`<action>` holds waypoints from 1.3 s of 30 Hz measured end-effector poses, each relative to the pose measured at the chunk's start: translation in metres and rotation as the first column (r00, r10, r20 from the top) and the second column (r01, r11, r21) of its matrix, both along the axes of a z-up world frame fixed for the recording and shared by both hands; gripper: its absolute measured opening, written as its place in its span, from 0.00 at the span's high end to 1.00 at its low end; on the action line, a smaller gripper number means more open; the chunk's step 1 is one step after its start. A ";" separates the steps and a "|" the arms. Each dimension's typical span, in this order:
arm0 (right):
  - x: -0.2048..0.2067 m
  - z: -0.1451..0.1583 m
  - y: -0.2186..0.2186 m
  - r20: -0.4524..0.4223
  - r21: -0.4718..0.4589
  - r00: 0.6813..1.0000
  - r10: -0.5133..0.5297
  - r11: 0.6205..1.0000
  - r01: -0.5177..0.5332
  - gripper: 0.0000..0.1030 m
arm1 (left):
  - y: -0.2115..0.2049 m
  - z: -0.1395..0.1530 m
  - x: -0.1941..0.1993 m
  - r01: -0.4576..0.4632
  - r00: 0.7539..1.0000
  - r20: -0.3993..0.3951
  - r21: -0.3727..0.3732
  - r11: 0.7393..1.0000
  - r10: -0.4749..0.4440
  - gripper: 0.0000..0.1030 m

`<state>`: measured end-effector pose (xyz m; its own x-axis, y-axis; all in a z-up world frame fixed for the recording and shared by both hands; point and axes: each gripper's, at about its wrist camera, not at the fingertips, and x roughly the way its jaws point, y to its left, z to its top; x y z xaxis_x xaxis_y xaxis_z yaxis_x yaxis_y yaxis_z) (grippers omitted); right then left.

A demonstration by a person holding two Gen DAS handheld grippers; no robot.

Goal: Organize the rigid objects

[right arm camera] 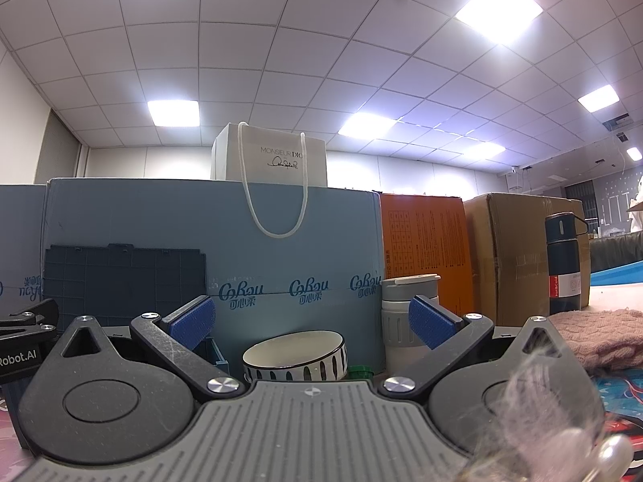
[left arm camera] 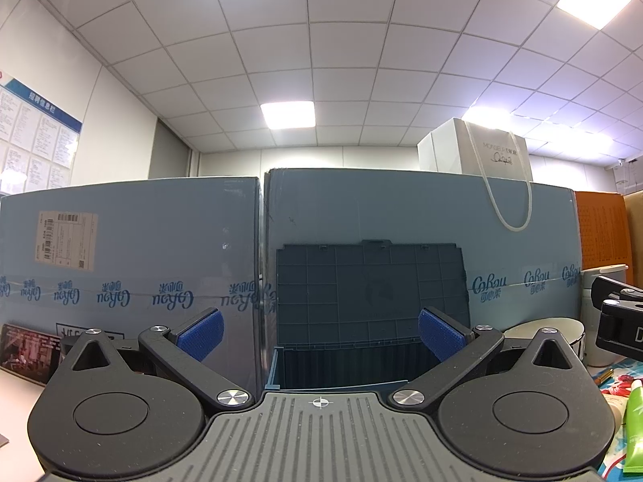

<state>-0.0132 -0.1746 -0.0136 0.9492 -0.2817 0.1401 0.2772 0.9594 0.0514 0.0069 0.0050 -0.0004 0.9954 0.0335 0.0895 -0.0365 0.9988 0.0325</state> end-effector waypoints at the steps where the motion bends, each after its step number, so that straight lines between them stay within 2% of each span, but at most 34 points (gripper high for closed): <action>1: 0.000 0.000 0.000 0.000 0.000 1.000 0.000 1.000 0.000 0.00 | 0.000 0.000 0.000 0.000 1.000 0.000 -0.001 1.000 0.000 0.00; 21: 0.002 0.001 -0.001 -0.014 0.012 1.000 0.004 1.000 -0.004 0.00 | 0.001 0.001 0.001 0.009 1.000 -0.009 -0.002 1.000 -0.010 0.00; 27: 0.002 0.001 -0.002 -0.026 0.021 1.000 0.002 1.000 -0.001 0.00 | 0.004 0.001 0.001 -0.001 1.000 -0.011 -0.027 1.000 0.001 0.00; 34: 0.005 0.002 -0.003 -0.068 0.043 0.996 0.053 0.998 -0.050 0.00 | 0.003 0.002 0.000 0.045 0.999 -0.006 -0.029 0.999 -0.046 0.00; 39: 0.002 0.002 -0.002 -0.066 0.043 0.997 0.040 0.998 -0.038 0.00 | 0.003 0.001 0.005 0.098 0.993 -0.057 -0.041 0.994 -0.100 0.00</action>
